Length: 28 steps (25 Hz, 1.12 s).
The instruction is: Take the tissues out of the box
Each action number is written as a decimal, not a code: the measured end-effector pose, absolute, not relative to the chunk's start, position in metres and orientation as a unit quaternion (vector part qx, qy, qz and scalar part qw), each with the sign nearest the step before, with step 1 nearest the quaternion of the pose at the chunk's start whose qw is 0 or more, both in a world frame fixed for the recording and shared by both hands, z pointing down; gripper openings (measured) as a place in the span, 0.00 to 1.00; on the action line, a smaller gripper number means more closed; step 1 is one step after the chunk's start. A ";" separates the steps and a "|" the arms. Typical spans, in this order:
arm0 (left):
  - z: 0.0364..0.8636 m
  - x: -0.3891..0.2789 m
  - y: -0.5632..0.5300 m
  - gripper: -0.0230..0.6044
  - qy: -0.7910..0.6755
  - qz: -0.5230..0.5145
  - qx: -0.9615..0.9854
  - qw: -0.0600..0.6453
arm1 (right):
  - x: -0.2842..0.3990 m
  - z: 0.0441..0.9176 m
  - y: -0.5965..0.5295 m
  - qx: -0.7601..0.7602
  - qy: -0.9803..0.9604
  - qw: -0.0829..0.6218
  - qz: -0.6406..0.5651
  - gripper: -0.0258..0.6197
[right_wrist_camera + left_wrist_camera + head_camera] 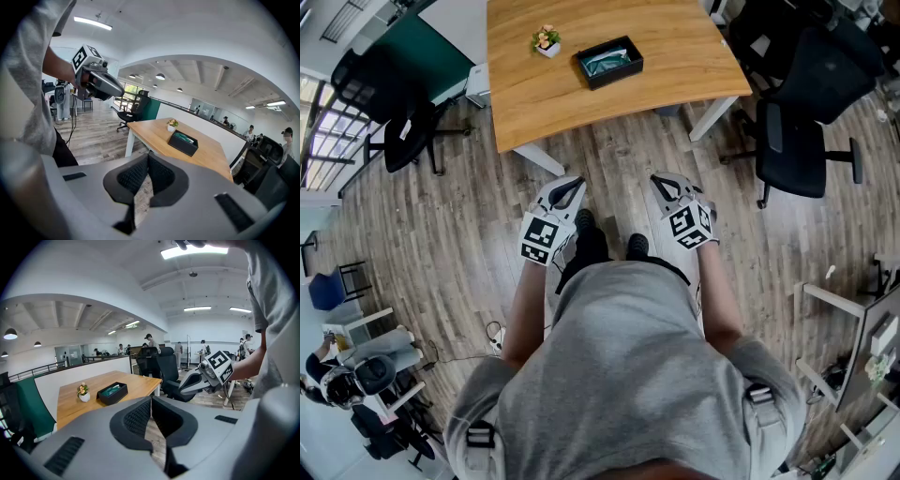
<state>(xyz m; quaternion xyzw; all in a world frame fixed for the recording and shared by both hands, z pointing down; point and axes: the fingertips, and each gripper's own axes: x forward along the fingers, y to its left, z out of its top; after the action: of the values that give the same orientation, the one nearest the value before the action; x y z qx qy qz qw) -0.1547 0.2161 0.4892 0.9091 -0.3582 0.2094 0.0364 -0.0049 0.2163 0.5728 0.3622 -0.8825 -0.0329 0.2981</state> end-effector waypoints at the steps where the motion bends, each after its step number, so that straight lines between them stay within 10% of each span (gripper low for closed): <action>1: 0.491 -0.152 0.221 0.08 -0.358 0.214 0.908 0.031 | -0.002 0.573 0.223 0.357 -0.884 0.300 -0.032 0.05; 28: 0.496 -0.145 0.251 0.08 -0.360 0.221 0.906 0.022 | 0.007 0.563 0.245 0.332 -0.892 0.301 -0.053 0.08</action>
<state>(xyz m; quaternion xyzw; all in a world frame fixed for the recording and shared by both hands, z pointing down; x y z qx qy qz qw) -0.1446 0.2506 0.4955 0.9061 -0.3603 0.2208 0.0217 0.0070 0.2445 0.5631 0.3323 -0.8921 -0.0534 0.3013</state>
